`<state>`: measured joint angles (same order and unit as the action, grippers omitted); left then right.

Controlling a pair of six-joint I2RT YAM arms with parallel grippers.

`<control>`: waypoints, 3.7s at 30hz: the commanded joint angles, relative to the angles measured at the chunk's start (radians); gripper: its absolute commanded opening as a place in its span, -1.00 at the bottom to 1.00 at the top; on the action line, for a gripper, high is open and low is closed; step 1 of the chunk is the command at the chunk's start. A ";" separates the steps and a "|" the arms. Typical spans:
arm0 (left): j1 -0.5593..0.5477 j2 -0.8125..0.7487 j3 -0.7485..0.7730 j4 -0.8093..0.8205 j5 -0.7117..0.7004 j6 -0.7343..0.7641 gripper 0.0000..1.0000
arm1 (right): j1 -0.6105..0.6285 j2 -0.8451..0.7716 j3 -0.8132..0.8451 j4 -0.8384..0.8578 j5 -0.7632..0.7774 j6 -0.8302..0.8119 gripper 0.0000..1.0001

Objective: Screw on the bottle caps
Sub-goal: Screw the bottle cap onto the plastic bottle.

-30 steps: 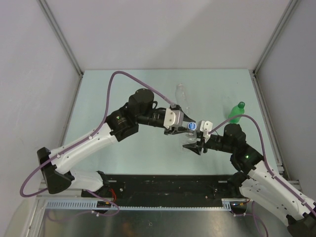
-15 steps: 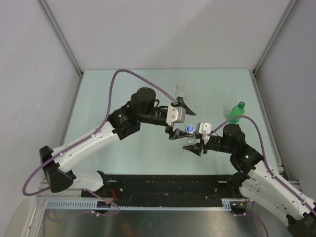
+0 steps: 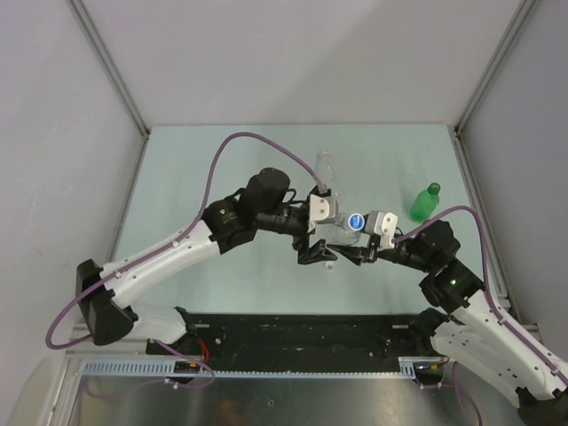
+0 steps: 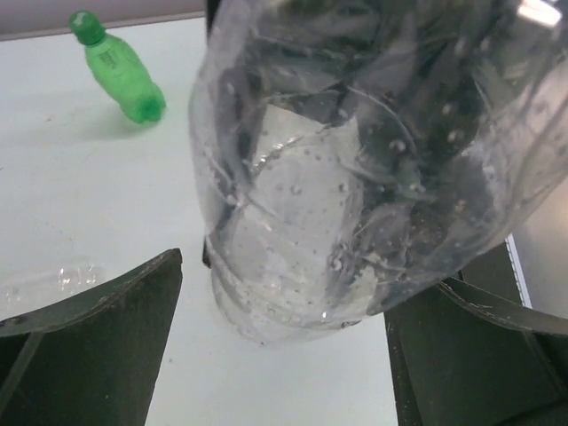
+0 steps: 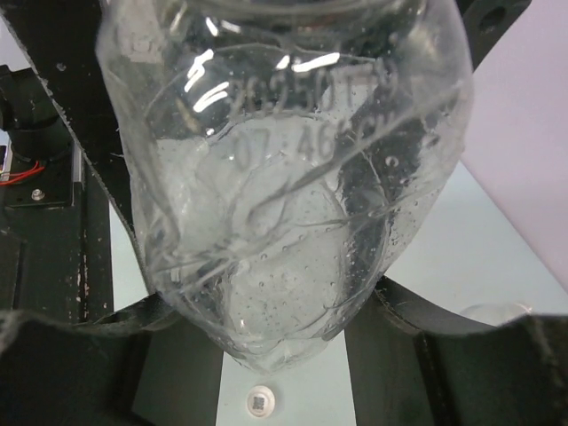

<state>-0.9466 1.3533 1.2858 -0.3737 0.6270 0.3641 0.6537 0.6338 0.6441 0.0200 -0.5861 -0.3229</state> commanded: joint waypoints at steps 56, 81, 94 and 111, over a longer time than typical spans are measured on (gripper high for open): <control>-0.158 0.106 0.411 -0.094 -1.151 -0.873 0.69 | 0.156 0.373 -0.058 0.310 0.931 0.049 -1.00; -0.166 0.174 0.403 -0.113 -1.124 -0.861 0.30 | 0.161 0.357 -0.058 0.299 0.953 0.034 -1.00; -0.167 0.180 0.387 -0.129 -1.093 -0.876 -0.02 | 0.162 0.350 -0.058 0.316 0.954 0.036 -1.00; -0.167 0.192 0.376 -0.165 -1.080 -0.881 -0.33 | 0.162 0.323 -0.058 0.307 0.935 0.050 -1.00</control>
<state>-1.1027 1.5246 1.6535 -0.4915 -0.4679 -0.4988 0.8104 0.9936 0.5701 0.2554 0.3508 -0.2886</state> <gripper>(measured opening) 0.382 0.519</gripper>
